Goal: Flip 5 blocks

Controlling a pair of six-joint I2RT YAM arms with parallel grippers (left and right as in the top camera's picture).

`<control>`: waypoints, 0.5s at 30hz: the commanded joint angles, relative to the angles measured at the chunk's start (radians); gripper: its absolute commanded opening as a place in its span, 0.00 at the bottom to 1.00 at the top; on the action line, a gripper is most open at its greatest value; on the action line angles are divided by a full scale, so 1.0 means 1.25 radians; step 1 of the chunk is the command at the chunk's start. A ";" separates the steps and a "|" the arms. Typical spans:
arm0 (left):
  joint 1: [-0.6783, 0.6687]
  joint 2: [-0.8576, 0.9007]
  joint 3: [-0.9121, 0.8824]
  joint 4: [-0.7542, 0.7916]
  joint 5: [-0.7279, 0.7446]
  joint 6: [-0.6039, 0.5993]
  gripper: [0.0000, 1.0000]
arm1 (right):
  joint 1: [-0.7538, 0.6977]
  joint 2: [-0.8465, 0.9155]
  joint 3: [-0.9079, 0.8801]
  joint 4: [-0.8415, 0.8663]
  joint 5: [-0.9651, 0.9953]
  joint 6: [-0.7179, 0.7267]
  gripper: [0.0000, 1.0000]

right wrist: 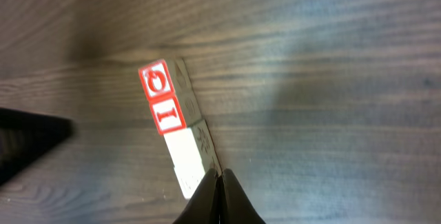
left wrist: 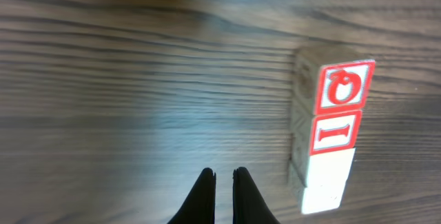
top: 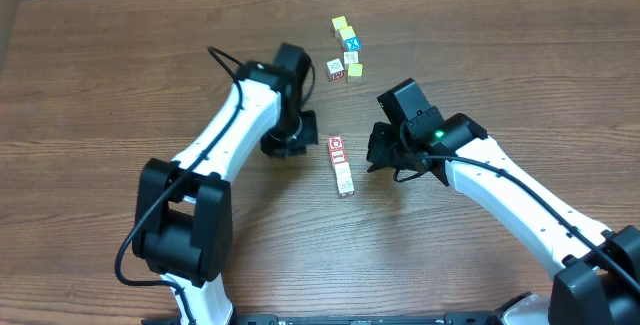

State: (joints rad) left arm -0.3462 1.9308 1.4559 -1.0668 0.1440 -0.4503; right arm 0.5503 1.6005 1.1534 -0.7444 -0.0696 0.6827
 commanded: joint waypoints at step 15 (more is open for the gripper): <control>-0.044 -0.007 -0.121 0.149 0.038 -0.081 0.04 | 0.005 0.196 -0.006 0.289 0.037 -0.114 0.04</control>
State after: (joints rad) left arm -0.3931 1.9308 1.3315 -0.8944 0.2020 -0.5247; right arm 0.5514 1.8378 1.1496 -0.4141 -0.0364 0.5743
